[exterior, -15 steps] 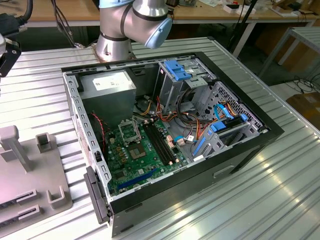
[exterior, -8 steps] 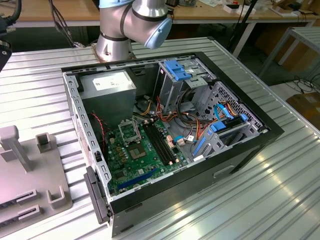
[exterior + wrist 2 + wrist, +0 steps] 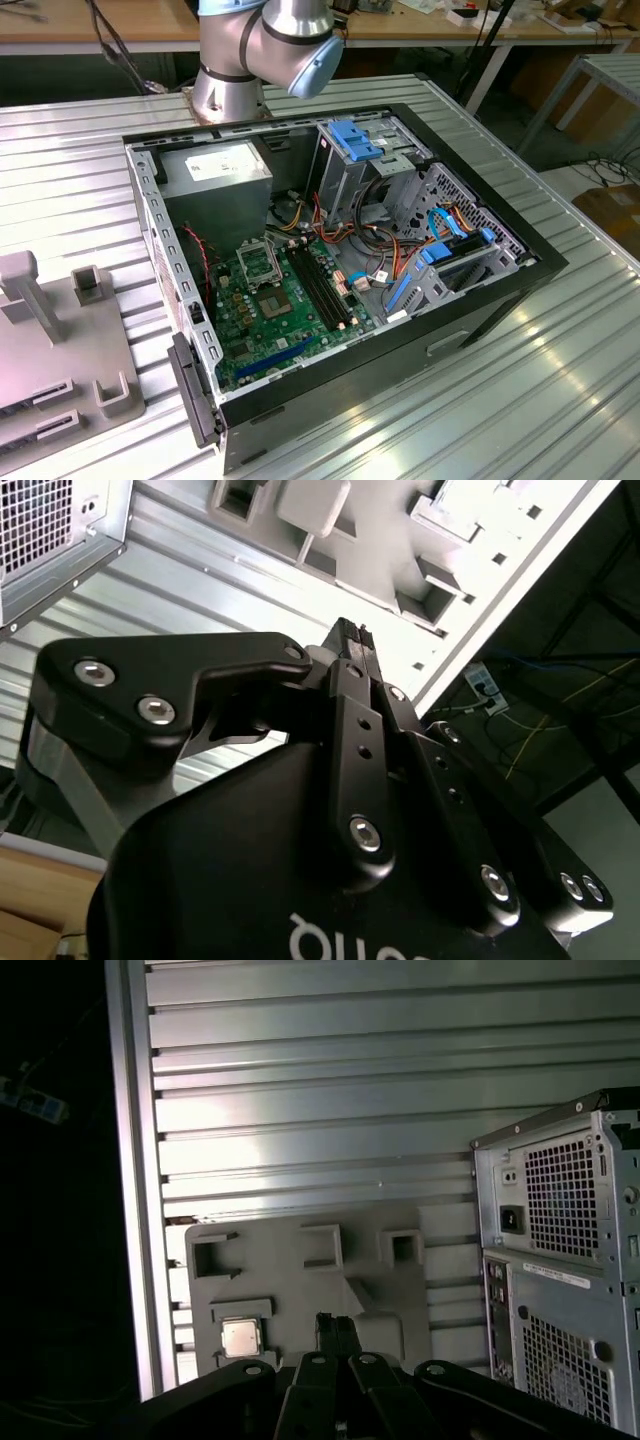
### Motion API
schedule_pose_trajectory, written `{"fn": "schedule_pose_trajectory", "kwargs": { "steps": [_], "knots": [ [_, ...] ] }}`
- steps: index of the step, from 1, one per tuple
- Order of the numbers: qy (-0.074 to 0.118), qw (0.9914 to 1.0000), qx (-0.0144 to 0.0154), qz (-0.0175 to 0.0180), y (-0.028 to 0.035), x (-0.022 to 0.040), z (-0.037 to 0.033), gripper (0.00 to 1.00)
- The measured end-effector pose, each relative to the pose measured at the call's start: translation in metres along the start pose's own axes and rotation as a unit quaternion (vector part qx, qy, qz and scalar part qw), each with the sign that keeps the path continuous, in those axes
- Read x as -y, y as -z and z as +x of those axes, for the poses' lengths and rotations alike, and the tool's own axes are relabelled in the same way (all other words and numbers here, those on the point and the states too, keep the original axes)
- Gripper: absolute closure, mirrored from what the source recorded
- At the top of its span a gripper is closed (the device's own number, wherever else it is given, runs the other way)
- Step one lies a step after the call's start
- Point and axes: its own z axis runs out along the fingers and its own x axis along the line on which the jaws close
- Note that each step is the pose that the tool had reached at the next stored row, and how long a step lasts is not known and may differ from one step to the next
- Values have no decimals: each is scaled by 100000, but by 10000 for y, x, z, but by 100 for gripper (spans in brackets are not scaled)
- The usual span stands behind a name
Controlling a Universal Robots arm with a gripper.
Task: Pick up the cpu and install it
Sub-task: 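Reach for the cpu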
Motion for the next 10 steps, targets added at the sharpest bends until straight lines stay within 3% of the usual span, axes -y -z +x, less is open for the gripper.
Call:
{"fn": "schedule_pose_trajectory", "kwargs": {
  "steps": [8, 10],
  "knots": [
    [-19, 100000, -57, -203, -2, 16, 141, 89],
    [-25, 100000, -59, -253, -2, 23, 227, 89]
  ]
}}
